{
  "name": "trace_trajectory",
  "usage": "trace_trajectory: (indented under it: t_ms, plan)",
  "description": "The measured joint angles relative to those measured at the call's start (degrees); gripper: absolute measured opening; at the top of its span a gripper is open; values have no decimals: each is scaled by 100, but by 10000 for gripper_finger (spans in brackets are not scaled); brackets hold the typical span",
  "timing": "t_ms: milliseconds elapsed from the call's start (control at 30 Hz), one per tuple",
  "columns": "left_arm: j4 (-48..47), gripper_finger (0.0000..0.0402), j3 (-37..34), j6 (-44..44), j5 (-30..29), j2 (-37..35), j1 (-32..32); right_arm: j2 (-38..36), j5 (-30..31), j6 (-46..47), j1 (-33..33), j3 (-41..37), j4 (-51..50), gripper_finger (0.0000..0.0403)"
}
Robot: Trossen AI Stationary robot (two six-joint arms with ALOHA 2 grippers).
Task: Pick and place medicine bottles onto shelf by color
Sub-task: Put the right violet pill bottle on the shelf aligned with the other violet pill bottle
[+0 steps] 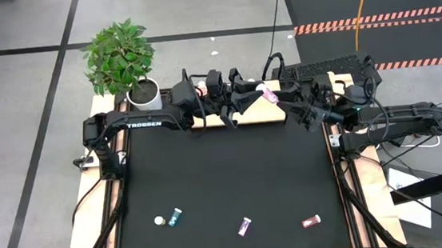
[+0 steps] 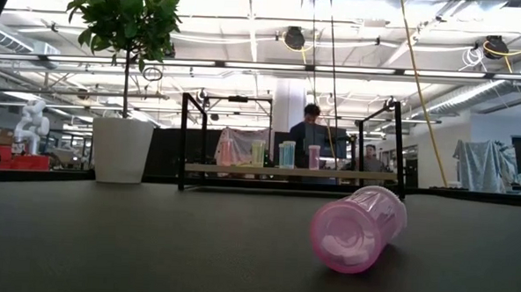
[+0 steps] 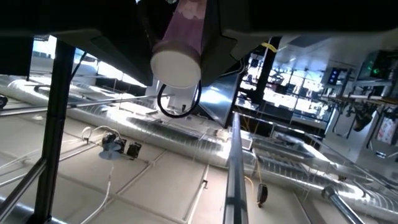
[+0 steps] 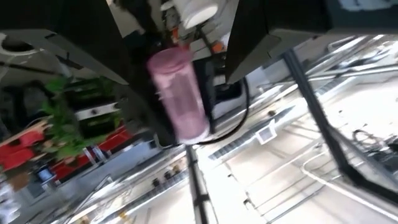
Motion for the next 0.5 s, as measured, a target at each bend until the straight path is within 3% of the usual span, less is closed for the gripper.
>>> trace_trajectory:
  t_ms: [300, 500]
  plan:
    - [-39, 127, 0, 159, -4, 0, -2, 107, -51, 15, -11, 2, 43, 248]
    - [-44, 127, 0, 159, -7, 0, -2, 164, -71, 6, -11, 2, 74, 201]
